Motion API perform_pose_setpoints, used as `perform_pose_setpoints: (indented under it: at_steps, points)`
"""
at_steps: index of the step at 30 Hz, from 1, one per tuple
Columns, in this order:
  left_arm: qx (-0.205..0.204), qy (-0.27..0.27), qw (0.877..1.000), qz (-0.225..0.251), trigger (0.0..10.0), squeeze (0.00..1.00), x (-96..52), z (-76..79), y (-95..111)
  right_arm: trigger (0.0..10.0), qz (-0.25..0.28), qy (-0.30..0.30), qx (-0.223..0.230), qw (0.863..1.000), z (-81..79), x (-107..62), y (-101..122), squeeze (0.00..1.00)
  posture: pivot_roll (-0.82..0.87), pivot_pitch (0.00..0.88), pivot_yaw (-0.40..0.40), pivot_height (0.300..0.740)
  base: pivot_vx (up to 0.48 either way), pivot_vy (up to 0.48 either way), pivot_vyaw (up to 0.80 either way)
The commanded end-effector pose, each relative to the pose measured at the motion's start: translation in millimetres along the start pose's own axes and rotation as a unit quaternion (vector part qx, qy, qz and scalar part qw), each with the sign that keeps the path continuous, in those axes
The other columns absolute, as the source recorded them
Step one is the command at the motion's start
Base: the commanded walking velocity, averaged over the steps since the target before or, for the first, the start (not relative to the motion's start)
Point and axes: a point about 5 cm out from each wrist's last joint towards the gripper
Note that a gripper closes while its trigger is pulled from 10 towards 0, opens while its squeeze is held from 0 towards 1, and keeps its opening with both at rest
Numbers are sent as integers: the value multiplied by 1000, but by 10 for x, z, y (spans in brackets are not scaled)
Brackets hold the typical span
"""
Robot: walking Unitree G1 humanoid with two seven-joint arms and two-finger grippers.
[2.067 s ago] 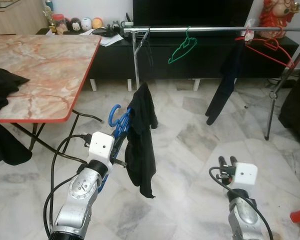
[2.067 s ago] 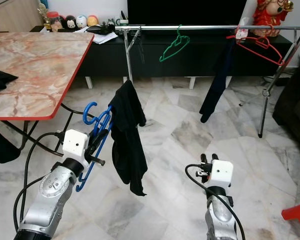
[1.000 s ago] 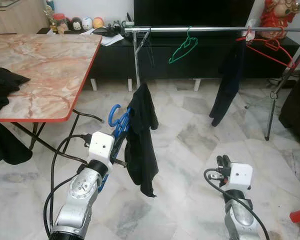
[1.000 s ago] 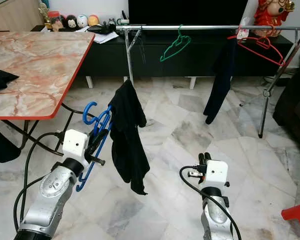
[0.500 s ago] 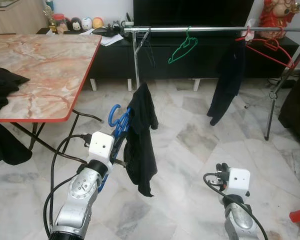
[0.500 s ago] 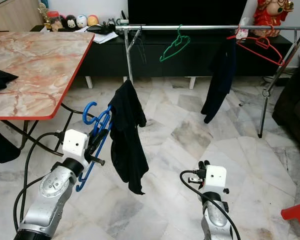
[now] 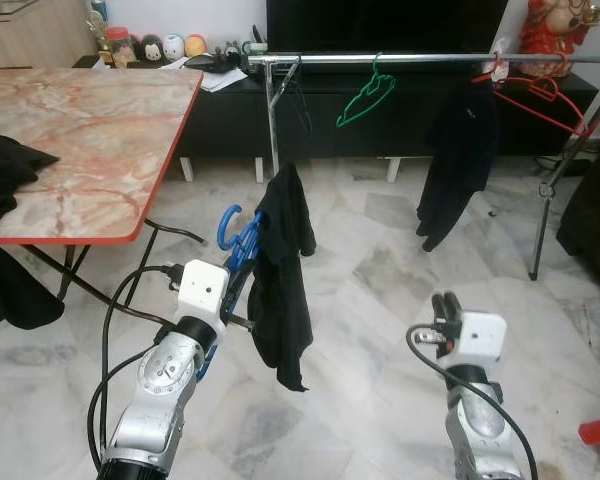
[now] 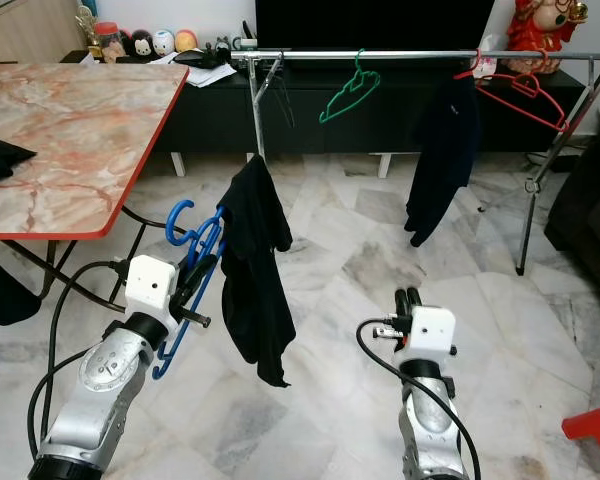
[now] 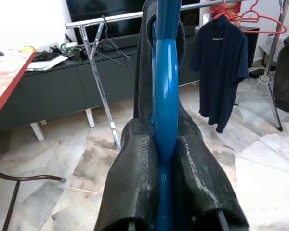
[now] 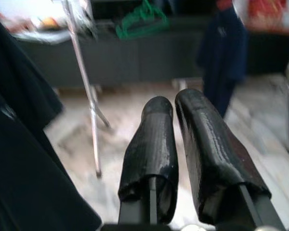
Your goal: Hang hanger
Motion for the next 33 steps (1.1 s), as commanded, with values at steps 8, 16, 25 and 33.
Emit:
perform_pose_setpoints:
  at_steps: [8,16,25,33]
  points:
    - [9,-5,999,41,10000,0,48,26,150,10000,31,15,1,999,-67,47,153,1000,26,0,-31,740,0,0,0]
    - [9,-5,999,40,10000,0,47,24,148,10000,-13,18,-9,1000,-64,25,40,122,23,0,-29,740,0,0,0]
    - [9,-7,999,39,10000,0,58,28,144,10000,-295,9,26,955,47,-474,-869,0,25,0,-26,740,0,0,0]
    - [10,-5,999,39,10000,0,56,22,149,10000,-366,25,27,930,-39,-767,-1087,1000,32,0,-26,740,0,0,0]
Point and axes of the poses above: a point about 5 cm out from each wrist's last joint towards the gripper, its own x axis pointing out of the wrist towards the gripper, its own y axis along the axis of the wrist's last joint, z = x × y, and after that the axes turned 10 degrees about -x, right-handed
